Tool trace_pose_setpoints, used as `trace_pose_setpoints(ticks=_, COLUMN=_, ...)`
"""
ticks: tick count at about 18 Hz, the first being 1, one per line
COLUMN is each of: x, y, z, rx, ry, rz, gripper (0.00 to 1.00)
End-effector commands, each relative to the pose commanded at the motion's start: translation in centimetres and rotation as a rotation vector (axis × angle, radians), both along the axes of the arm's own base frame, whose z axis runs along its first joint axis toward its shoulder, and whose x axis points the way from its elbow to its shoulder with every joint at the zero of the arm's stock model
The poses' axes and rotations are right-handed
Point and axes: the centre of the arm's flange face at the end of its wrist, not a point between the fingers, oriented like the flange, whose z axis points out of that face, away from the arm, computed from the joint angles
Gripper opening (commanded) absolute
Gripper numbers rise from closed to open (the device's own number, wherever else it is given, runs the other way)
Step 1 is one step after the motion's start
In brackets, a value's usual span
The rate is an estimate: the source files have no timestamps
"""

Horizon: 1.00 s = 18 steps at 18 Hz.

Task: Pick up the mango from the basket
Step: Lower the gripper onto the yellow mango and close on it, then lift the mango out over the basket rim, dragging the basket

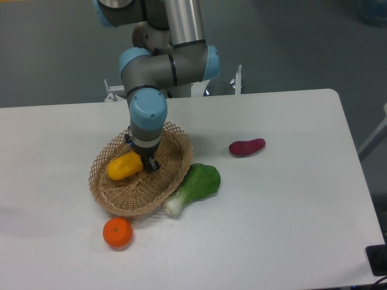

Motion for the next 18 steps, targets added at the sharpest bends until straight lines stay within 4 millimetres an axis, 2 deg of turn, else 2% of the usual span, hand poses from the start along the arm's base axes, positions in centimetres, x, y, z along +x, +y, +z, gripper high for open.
trace_pose_setpoints(ticks=6, x=-2.6, y=1.6, z=3.2, rx=0.047, ry=0.044, rz=0.021, gripper=0.34)
trace_pose_setpoints(ticks=15, x=-12.2, y=-0.4, z=9.0, rx=0.137, ry=0.13, rz=0.174, gripper=0.34)
trace_pose_setpoints(ticks=18, x=-15.7, y=-0.3, z=10.4, rx=0.161, ry=0.161, rz=0.212, gripper=0.34)
